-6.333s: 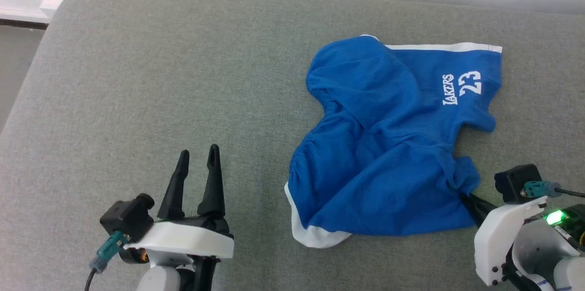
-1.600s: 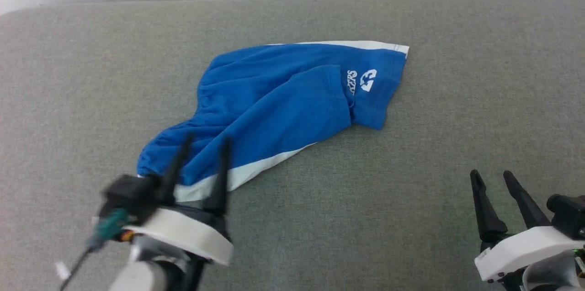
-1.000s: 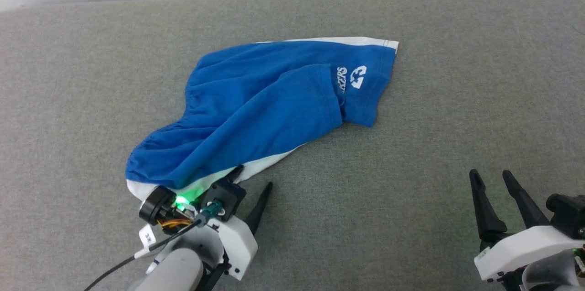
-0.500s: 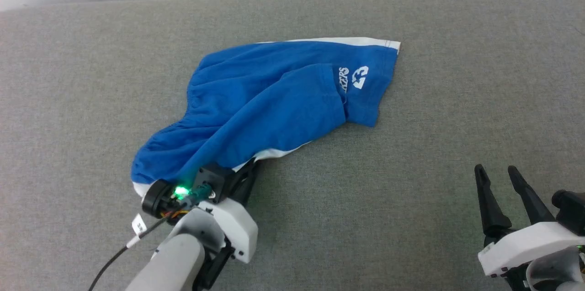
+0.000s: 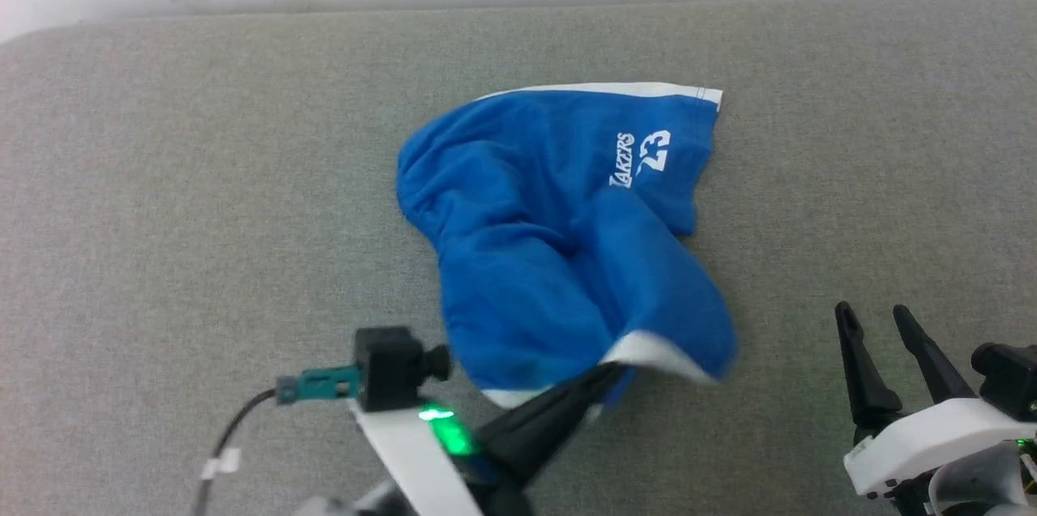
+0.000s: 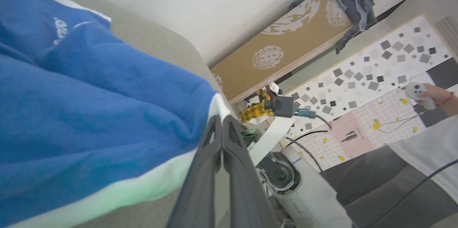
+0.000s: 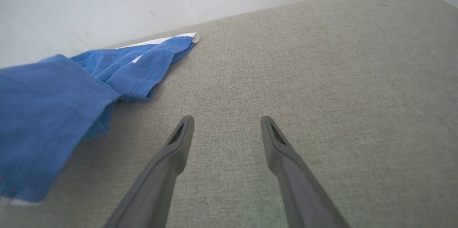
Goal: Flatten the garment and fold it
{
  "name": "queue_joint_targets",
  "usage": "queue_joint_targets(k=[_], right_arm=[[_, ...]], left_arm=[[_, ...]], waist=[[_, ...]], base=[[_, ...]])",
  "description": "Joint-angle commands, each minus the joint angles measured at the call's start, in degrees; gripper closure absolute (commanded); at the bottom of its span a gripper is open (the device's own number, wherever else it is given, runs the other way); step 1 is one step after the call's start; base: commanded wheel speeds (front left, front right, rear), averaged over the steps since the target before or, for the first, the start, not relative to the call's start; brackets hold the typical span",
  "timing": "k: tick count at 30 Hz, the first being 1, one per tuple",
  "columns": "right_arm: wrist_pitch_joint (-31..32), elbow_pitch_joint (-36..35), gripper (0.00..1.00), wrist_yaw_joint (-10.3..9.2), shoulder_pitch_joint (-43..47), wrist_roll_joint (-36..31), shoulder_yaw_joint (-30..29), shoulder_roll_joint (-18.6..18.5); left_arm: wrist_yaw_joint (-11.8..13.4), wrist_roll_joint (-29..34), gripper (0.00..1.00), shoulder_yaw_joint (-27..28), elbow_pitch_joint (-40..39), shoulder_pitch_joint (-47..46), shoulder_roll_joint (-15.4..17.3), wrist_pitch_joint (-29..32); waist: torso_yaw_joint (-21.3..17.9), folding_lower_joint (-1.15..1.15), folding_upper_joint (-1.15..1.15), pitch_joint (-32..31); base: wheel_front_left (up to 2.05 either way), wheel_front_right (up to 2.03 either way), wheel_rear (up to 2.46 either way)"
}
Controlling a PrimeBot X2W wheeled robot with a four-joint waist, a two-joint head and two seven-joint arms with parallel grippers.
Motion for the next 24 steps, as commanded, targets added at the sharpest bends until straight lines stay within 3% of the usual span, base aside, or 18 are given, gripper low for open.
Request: queue_joint_targets(k=[1, 4, 5, 8, 13, 17, 22, 24], right_arm=[[0.2, 0.1, 0.0, -0.04, 0.3, 0.3, 0.1, 0.1], [0.6, 0.2, 0.0, -0.04, 0.3, 0.1, -0.1, 0.1], [0.7, 0.2, 0.0, -0.04, 0.2, 0.0, -0.2, 0.1], [1.0, 0.3, 0.0, -0.04, 0.0, -0.2, -0.2, 0.1], [1.5, 0.3, 0.0, -0.04, 0.2, -0.5, -0.2, 0.1], [1.8, 0.6, 0.0, -0.04, 0.7, -0.4, 0.3, 0.1], [2.2, 0.6, 0.0, -0.04, 1.2, -0.3, 1.1, 0.1], [2.1, 0.5, 0.0, -0.04, 1.5, -0.2, 1.1, 0.1]], left_arm=[[0.4, 0.8, 1.0, 1.3, 0.2, 1.7, 4.0, 1.4], [4.7, 7.2, 0.99, 3.0, 5.0, 3.1, 8.8, 1.3], [5.8, 9.6, 0.03, 2.8, 7.0, 3.2, 9.6, 1.1], [7.5, 13.5, 0.0, 1.3, 11.8, 3.1, 9.8, 0.7], [3.7, 7.5, 0.0, -0.2, 10.3, 3.1, 6.7, 2.0], [2.2, 3.4, 0.0, 2.2, 5.7, 2.6, 5.9, 0.5], [3.8, 5.2, 0.0, 9.5, 3.8, 3.0, 5.5, -8.3], [6.2, 7.6, 0.0, 13.2, 4.6, 3.7, 4.8, -13.7]], waist=[[0.2, 0.01, 0.0, 0.2], [0.5, 0.01, 0.0, 0.4], [0.6, 0.01, 0.0, 0.4], [0.8, 0.01, 0.0, 0.2], [0.9, 0.01, 0.0, -0.6], [0.8, 0.01, 0.0, -1.7], [0.6, 0.01, 0.0, -2.6], [0.6, 0.01, 0.0, -2.8]], base=[[0.0, 0.0, 0.0], [0.0, 0.0, 0.0], [0.0, 0.0, 0.0], [0.0, 0.0, 0.0], [0.0, 0.0, 0.0], [0.0, 0.0, 0.0], [0.0, 0.0, 0.0], [0.0, 0.0, 0.0]])
